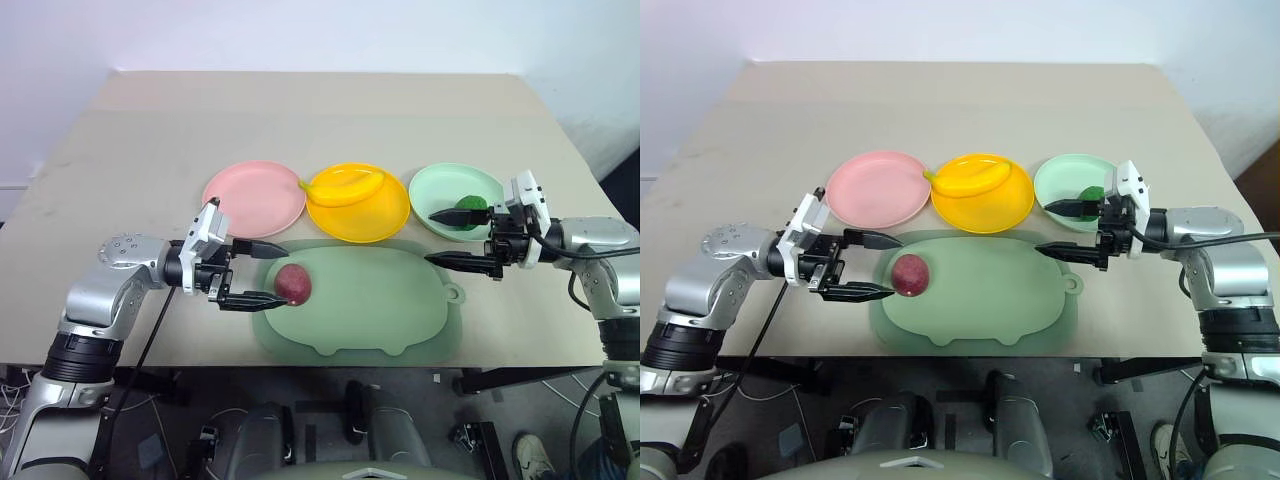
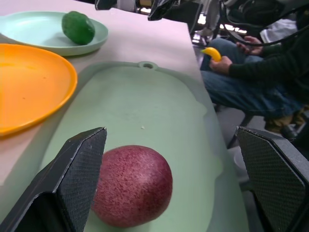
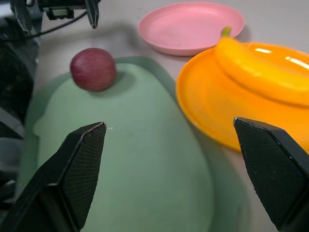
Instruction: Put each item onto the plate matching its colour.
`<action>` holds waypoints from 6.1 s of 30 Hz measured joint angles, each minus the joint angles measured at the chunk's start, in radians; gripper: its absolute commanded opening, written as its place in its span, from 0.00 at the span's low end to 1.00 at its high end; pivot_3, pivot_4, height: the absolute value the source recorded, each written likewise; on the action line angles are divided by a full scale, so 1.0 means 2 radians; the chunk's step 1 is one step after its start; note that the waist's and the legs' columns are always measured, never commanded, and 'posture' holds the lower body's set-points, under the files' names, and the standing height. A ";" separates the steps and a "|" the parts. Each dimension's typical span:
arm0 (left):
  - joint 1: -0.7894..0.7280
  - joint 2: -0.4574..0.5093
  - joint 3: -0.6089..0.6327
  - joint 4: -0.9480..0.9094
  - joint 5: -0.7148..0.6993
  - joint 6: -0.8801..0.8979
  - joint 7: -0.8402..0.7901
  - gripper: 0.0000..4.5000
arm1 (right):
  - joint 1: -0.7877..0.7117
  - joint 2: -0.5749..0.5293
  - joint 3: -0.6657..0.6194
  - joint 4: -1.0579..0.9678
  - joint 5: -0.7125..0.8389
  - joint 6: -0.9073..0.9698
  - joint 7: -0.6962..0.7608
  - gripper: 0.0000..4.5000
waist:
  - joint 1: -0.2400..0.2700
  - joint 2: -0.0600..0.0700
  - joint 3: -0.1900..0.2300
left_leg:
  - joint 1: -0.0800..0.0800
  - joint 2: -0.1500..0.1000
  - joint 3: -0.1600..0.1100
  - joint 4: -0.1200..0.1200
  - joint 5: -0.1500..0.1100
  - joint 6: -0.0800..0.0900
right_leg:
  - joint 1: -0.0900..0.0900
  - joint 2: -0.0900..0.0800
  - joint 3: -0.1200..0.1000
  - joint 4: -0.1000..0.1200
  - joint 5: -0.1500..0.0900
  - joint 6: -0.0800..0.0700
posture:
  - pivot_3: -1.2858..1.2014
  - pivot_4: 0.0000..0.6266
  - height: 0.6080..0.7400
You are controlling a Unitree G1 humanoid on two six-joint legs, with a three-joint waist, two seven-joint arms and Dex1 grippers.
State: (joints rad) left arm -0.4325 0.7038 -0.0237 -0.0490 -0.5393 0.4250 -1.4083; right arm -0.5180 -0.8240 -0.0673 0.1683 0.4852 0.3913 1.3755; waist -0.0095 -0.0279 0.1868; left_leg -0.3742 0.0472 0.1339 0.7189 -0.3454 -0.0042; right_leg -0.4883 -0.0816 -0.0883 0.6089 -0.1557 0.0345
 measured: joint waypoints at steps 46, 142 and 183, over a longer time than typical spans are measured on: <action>0.039 -0.077 -0.035 0.039 0.037 -0.029 0.056 1.00 | -0.033 -0.009 0.002 -0.027 0.019 0.033 -0.006 0.99 | 0.000 0.000 0.000 | 0.000 0.000 0.000 0.000 0.000 0.000 | 0.000 0.000 0.000 0.000 0.000 0.000 | 0.52 0.24 0.72; -0.148 -0.183 0.108 0.180 0.131 -0.110 0.498 0.99 | -0.074 0.123 -0.016 0.016 -0.017 0.011 -0.210 1.00 | 0.010 0.000 0.000 | 0.000 0.000 0.001 0.001 0.000 -0.001 | 0.001 -0.001 -0.001 0.002 0.000 0.000 | 0.52 0.24 0.72; 0.005 -0.039 0.062 -0.027 -0.105 0.125 0.166 0.99 | 0.139 0.061 -0.084 -0.159 0.095 0.073 -0.193 1.00 | 0.010 0.000 0.000 | 0.001 0.000 -0.001 0.001 -0.001 0.001 | 0.002 0.000 -0.001 0.001 0.000 0.000 | 0.52 0.24 0.72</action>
State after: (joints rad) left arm -0.4215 0.6267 0.1003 -0.1025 -0.7499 0.6742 -1.0755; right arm -0.2392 -0.7011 -0.2358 -0.1495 0.6757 0.5370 0.9889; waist 0.0107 -0.0278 0.1863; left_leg -0.3725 0.0474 0.1320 0.7200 -0.3468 -0.0016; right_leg -0.4838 -0.0823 -0.0909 0.6102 -0.1557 0.0348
